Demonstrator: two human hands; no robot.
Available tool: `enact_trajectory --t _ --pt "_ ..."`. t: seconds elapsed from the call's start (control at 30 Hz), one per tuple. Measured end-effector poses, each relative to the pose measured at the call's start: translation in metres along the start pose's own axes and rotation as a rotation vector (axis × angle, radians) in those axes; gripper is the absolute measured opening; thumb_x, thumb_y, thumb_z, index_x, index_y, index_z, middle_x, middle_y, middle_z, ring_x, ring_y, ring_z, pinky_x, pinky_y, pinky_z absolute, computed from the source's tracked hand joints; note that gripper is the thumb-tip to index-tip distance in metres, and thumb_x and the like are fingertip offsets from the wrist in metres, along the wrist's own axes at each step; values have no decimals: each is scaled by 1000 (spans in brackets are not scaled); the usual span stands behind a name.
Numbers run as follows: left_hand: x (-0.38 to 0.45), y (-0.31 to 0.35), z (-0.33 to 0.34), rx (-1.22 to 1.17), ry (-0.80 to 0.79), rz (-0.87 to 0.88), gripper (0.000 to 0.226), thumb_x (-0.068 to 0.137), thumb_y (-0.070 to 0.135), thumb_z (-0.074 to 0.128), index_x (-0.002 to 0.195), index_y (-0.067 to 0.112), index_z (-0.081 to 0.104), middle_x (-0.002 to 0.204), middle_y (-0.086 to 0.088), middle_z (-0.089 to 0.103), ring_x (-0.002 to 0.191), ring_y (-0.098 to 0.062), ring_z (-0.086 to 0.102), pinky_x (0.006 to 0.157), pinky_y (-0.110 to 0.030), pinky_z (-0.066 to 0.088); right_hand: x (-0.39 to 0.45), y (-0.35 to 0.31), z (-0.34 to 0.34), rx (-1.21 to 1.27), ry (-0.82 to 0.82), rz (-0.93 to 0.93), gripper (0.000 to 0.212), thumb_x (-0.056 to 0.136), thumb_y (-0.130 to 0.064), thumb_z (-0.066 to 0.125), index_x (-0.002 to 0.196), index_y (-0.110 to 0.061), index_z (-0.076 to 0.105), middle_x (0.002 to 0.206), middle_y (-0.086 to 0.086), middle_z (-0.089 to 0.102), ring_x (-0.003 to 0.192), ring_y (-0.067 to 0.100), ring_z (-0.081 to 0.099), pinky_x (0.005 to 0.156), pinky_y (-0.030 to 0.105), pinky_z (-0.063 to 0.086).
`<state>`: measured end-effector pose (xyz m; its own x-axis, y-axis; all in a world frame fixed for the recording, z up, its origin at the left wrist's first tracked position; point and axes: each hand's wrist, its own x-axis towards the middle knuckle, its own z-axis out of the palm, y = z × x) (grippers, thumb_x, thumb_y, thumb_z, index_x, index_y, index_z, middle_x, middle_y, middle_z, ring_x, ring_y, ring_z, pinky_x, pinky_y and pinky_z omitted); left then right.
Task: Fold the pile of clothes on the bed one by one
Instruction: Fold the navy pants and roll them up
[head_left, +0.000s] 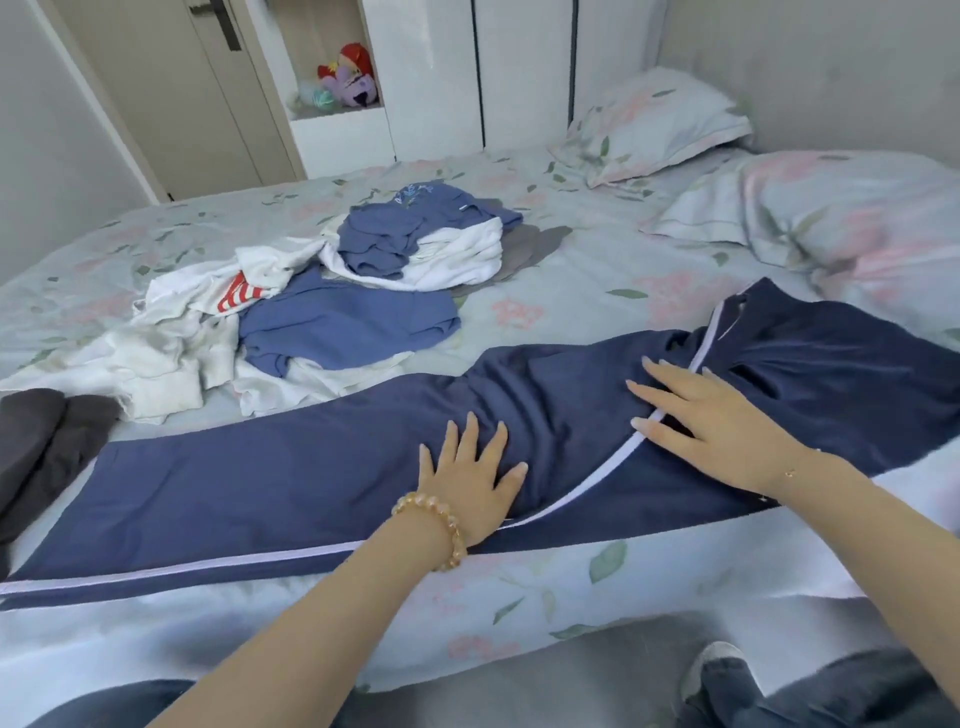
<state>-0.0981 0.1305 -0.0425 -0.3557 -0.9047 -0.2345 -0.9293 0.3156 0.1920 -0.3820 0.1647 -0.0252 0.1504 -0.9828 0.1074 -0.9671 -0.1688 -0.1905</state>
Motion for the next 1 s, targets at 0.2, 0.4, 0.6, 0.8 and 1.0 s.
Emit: enact_trajectory --t 0.2,0.4,0.6,0.8,1.0 --pt "57 97 -12 -129 129 151 57 102 43 28 153 20 15 161 -9 1 148 -25 4 120 -44 5 -15 69 -11 59 -50 254 71 97 -57 32 155 -30 1 162 -4 -6 150 15 2 121 39 8" --pt "121 184 -33 -292 89 249 42 93 51 48 113 15 57 121 -5 58 118 -29 52 96 -42 45 -42 154 -30 134 139 661 64 94 -42 53 149 -19 32 158 8 23 146 28 17 118 43 14" --pt "179 252 -47 -474 28 48 59 86 59 56 119 11 58 111 -7 62 100 -28 60 85 -33 47 -56 180 -42 268 444 1017 53 85 -26 57 134 -10 47 143 13 37 132 34 28 103 42 32" --pt "201 278 -38 -583 60 104 34 87 35 64 105 6 59 95 -7 60 93 -29 61 74 -30 45 -68 199 -41 639 694 1160 68 81 -12 63 139 -8 29 134 13 34 94 36 51 75 45 51" --pt "151 327 -57 -830 107 607 27 89 25 66 92 1 52 80 -5 51 73 -11 48 69 -22 40 -77 208 -47 1377 799 1137 47 88 -4 56 131 -7 36 100 10 57 74 24 61 66 36 57"
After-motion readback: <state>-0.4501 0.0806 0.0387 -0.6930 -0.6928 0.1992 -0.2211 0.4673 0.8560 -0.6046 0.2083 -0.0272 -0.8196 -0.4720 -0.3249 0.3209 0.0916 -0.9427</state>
